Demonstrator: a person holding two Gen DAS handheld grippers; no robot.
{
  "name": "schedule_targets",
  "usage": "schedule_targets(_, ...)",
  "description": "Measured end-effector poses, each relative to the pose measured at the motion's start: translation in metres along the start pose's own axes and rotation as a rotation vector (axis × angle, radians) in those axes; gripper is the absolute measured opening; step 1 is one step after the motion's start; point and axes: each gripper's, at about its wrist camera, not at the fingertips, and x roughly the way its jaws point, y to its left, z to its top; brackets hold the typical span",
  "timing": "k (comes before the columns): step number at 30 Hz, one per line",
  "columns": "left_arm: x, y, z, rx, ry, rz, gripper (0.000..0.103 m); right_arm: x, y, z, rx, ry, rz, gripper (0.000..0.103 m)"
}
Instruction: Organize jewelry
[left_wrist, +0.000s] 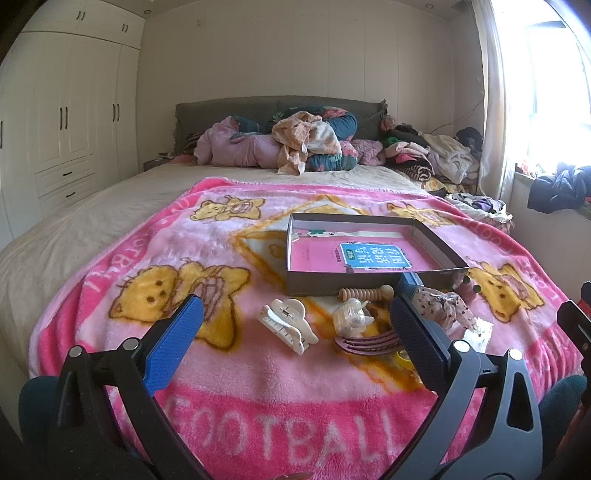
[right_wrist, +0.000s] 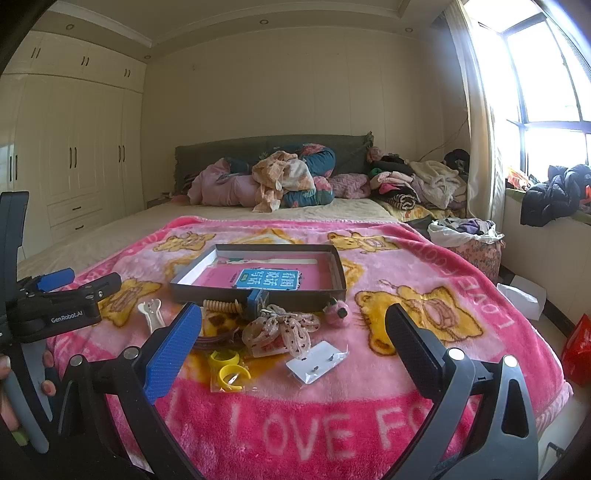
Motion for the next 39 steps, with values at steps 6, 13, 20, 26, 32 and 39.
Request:
schedule_targets(6,-0.001,0.000,0.000,0.000,-0.004,-0.001,0.093,0.000,0.000,0.000,0.001,-0.001,0.001,0.097)
schedule_targets(13,-0.001,0.000,0.001,-0.001,-0.005,-0.002,0.093,-0.002,-0.001,0.001,0.001,-0.005,-0.001,0.097)
schedule_targets(20,0.002,0.001,0.002,0.002,-0.003,-0.004,0.093,-0.004,-0.001,0.003,0.000,-0.005,-0.002,0.097)
schedule_targets(26,0.004,0.000,0.001,0.002,-0.001,-0.006,0.093,-0.009,-0.005,0.008,0.006,-0.005,0.000,0.097)
schedule_targets(32,-0.004,-0.003,0.004,-0.001,0.000,-0.009,0.093,-0.009,-0.006,0.008,0.004,-0.002,0.000,0.097)
schedule_targets(39,-0.003,-0.007,0.004,0.002,0.000,-0.004,0.093,-0.008,-0.005,0.007,0.004,-0.002,-0.002,0.097)
